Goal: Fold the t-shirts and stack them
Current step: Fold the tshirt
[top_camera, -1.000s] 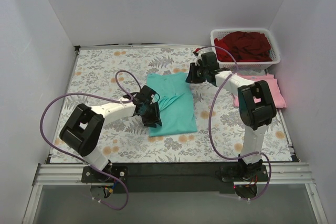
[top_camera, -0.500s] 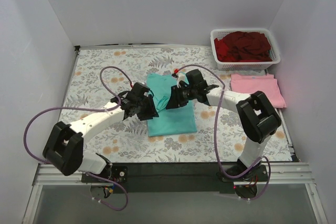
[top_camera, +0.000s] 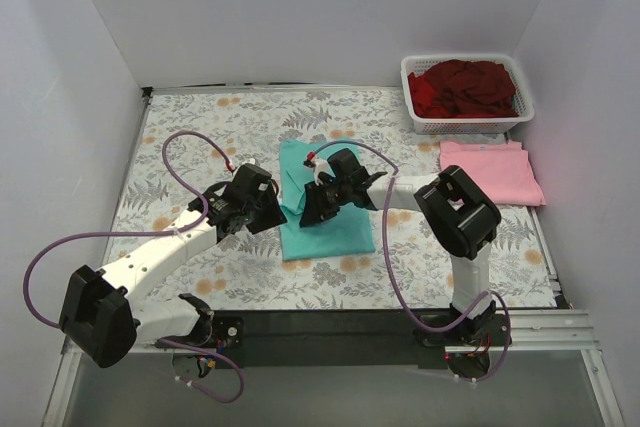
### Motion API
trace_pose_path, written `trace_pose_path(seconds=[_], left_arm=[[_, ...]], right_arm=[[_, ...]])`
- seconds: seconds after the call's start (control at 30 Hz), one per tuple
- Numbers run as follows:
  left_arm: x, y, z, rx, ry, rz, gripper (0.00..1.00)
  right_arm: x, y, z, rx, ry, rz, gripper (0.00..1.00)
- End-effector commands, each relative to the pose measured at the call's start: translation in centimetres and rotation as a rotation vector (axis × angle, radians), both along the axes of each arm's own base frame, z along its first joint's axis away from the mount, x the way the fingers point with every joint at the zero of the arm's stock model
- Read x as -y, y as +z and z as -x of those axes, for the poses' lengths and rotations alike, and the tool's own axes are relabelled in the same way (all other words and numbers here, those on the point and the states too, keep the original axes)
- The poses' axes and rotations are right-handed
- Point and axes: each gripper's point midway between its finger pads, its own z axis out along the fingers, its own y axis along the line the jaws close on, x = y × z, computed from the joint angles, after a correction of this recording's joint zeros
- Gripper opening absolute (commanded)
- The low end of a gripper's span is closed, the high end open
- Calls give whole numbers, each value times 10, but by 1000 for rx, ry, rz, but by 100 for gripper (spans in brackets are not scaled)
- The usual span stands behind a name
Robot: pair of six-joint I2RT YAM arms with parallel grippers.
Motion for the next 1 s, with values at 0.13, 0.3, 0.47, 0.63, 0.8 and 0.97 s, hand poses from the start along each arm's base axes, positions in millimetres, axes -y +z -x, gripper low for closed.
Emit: trace_pose_path(seconds=[0.13,0.3,0.47,0.63,0.8,0.97], left_arm=[[-5,-7,7,-18,9,-14,36],[-6,-13,13,-33,0,-9,36],[2,-17,11,-31,-10,28,36],[26,-18,-3,-23,-60,134,36],[37,-24,-27,-11,-92,151,33],[40,-53,-37,-70,-101,147,31]], right_arm=[[-25,40,-82,177,-127,-74,30],[-15,57,-150,235,-274,-87,31],[22,65,-155,133,-314,-132,32],[63,97,-98,87,-294,-219,32],[91,85,-30,-25,-234,-255,36],[114,38,-2,-147,-257,-219,36]])
